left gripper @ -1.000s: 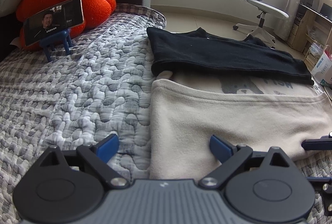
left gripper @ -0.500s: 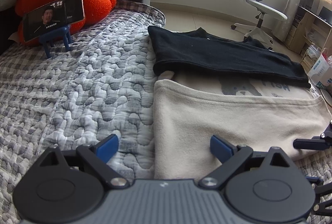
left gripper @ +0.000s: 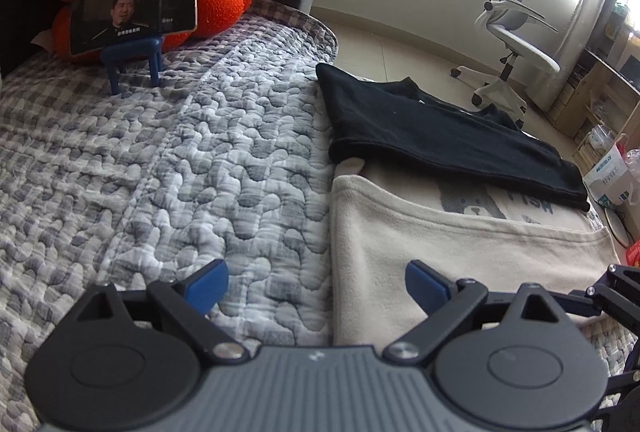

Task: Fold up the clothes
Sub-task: 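Lower both open grippers onto the edge of the cream garment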

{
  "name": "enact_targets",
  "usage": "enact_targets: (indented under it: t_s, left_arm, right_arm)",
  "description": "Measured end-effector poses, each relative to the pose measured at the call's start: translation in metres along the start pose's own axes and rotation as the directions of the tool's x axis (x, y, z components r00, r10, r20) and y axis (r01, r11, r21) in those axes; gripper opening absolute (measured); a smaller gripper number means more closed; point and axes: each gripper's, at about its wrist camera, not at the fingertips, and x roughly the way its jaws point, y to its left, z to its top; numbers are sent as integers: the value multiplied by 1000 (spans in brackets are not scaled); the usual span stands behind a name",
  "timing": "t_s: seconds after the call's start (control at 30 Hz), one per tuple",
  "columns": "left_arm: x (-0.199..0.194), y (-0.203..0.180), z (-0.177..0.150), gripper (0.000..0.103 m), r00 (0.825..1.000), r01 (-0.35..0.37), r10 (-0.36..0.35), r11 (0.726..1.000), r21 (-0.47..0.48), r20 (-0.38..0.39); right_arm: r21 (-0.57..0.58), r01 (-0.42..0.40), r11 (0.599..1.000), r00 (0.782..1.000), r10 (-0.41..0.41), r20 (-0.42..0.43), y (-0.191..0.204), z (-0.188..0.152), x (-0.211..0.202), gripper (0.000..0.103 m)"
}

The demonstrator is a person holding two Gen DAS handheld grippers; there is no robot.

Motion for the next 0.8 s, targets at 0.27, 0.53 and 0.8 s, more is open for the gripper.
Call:
enact_targets:
  t_s: [0.27, 0.53, 0.8]
  left_arm:
    - [4, -4, -5, 30, 998, 43, -42, 998, 42, -40]
    - [7, -3, -7, 36, 988, 124, -124, 992, -1, -88]
    - [10, -5, -10, 22, 990, 120, -121, 993, -17, -79]
  right_arm:
    - [-36, -39, 999, 999, 40, 31, 12, 16, 13, 39]
    - [-37, -43, 998, 998, 44, 37, 15, 18, 14, 27]
    - [-48, -32, 998, 999, 34, 37, 17, 17, 13, 27]
